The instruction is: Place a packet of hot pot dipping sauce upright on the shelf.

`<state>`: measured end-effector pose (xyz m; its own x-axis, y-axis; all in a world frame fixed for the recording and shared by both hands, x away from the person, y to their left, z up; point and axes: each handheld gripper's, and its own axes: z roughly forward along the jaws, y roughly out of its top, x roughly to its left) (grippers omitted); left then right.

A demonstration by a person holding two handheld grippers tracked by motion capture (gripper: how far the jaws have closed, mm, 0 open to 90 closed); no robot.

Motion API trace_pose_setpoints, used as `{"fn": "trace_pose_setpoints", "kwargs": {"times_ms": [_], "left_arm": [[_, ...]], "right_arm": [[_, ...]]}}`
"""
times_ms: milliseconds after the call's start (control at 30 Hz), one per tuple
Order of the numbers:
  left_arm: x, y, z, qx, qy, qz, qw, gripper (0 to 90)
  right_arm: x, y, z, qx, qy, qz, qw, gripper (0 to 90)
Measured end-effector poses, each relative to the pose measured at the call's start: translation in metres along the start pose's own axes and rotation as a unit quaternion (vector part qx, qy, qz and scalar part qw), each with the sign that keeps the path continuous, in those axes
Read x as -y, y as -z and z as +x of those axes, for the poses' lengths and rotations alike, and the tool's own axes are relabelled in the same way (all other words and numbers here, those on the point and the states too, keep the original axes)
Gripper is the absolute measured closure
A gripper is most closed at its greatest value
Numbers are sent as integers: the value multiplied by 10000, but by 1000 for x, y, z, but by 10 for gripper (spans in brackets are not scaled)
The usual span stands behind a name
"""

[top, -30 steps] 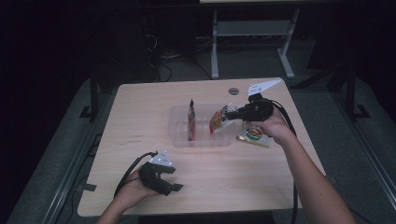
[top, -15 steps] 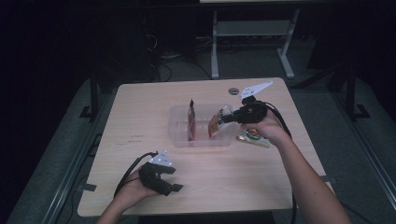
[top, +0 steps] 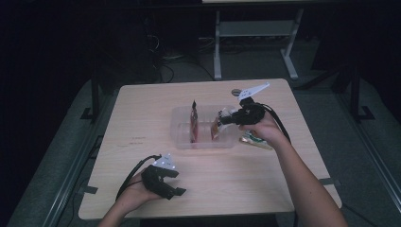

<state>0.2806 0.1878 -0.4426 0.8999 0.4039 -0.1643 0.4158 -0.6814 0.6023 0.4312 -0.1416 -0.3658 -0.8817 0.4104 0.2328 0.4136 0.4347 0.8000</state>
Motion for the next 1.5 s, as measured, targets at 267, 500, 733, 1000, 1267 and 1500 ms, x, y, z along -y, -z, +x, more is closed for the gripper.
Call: {"fn": "trace_pose_setpoints", "kwargs": {"times_ms": [267, 500, 733, 1000, 1267, 1500], "left_arm": [[0, -1, -1, 27, 39, 0, 10000, 271], [-1, -1, -1, 22, 22, 19, 10000, 271], [-1, -2, -2, 32, 6, 25, 10000, 271], [0, -2, -1, 32, -2, -22, 10000, 270], [1, 0, 1, 33, 5, -171, 9998, 253], [2, 0, 2, -13, 142, -236, 9996, 225]], "right_arm": [[0, -11, -6, 32, -135, 15, 9999, 888], [0, -18, -10, 31, -234, 51, 9997, 885], [0, -20, -11, 55, -324, -38, 9995, 800], [0, -12, -6, 263, -373, 15, 9990, 588], [6, 1, 9, 537, -262, 36, 9982, 400], [21, 10, 28, 526, -58, 69, 9986, 358]]}}
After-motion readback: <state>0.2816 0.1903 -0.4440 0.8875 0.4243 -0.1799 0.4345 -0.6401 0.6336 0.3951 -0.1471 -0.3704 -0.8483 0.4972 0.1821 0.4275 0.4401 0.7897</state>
